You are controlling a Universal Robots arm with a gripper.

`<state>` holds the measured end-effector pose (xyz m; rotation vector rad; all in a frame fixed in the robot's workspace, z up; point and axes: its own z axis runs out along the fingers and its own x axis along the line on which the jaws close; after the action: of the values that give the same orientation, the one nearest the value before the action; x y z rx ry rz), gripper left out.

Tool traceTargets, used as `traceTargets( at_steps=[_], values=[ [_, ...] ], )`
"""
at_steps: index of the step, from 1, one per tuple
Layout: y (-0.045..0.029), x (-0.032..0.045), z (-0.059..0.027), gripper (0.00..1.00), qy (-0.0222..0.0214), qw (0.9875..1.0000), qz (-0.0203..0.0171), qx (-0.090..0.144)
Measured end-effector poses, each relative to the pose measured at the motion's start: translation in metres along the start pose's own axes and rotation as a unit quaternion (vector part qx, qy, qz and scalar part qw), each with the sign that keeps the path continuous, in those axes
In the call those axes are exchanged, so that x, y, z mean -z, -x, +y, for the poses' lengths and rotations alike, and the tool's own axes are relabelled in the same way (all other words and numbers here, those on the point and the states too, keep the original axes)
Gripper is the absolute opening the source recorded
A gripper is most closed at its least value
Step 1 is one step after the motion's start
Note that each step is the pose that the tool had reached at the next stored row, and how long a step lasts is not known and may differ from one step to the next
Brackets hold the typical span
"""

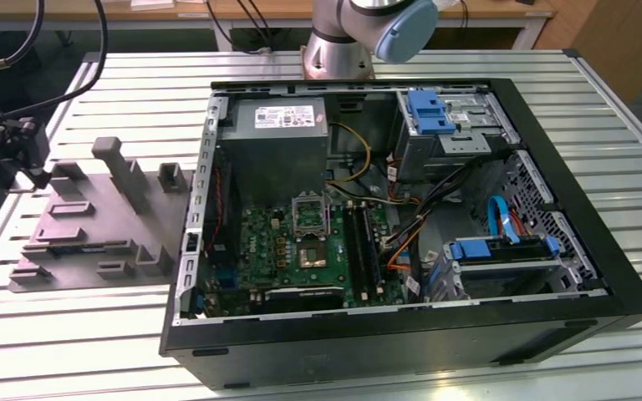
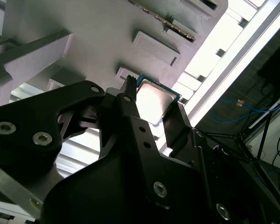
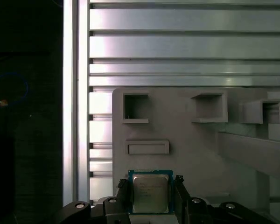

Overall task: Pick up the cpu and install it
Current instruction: 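Pick up the cpu and move it towards the insertion slot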

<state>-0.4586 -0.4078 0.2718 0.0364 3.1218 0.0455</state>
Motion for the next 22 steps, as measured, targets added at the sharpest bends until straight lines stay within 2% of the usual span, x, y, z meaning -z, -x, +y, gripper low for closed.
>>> traceTargets(
  at_steps=[22],
  values=[
    [0.0002, 0.0084, 0.0002, 0.47, 0.0, 1.0, 0.0, 0.0]
  ],
)
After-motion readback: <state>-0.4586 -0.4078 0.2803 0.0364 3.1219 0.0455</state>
